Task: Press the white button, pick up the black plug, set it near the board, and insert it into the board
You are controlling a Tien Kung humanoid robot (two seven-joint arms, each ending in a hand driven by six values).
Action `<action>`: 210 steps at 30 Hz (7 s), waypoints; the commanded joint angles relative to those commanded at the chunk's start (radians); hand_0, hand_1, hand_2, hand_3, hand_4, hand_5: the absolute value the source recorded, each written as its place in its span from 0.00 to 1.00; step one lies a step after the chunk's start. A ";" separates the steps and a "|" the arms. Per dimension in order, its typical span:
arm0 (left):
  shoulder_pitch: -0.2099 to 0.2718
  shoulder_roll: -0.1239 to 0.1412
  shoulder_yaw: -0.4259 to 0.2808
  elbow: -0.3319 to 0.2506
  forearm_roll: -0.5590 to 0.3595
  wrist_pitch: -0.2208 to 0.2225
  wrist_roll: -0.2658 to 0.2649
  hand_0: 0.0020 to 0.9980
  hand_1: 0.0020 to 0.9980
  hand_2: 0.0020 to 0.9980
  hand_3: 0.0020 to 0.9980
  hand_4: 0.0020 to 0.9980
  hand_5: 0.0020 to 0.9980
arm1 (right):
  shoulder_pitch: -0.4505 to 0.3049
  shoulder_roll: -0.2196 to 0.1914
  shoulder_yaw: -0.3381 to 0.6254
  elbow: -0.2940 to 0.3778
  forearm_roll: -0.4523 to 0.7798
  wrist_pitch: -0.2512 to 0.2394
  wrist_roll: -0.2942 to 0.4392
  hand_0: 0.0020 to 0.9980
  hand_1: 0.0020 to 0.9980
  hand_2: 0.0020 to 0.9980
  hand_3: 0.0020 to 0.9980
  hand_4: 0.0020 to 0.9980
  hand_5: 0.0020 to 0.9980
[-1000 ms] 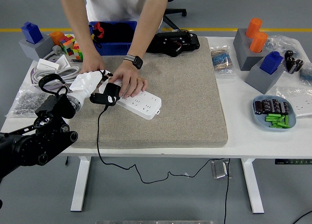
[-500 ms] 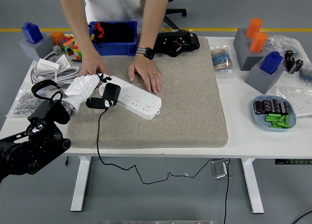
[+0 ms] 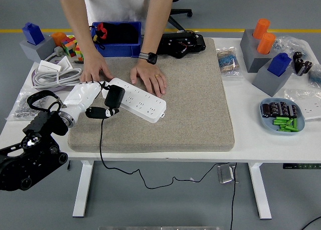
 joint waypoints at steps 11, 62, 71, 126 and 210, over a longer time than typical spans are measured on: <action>-0.016 -0.029 0.022 0.033 0.005 -0.006 0.009 0.79 0.82 0.75 0.75 0.88 0.38 | -0.003 0.002 0.005 -0.001 0.000 -0.001 0.001 0.75 0.62 0.62 0.60 0.62 0.39; -0.100 -0.075 0.088 0.188 -0.074 -0.045 0.039 0.77 0.81 0.74 0.73 0.85 0.37 | 0.003 0.005 0.011 0.000 0.000 -0.004 0.005 0.75 0.62 0.62 0.60 0.62 0.39; -0.073 -0.048 -0.035 0.067 -0.039 -0.033 0.036 0.77 0.81 0.74 0.73 0.85 0.37 | 0.003 0.006 0.016 0.000 -0.001 -0.004 0.005 0.75 0.62 0.62 0.60 0.62 0.39; 0.321 -0.143 -1.051 -0.122 0.017 0.053 -0.139 0.81 0.81 0.75 0.73 0.82 0.36 | 0.006 0.001 0.116 0.006 -0.077 0.006 -0.038 0.75 0.64 0.65 0.61 0.63 0.38; 0.367 -0.183 -1.067 -0.159 -0.028 0.001 -0.116 0.81 0.80 0.74 0.72 0.77 0.32 | 0.017 0.008 0.168 0.005 -0.111 0.032 -0.066 0.77 0.65 0.66 0.62 0.66 0.42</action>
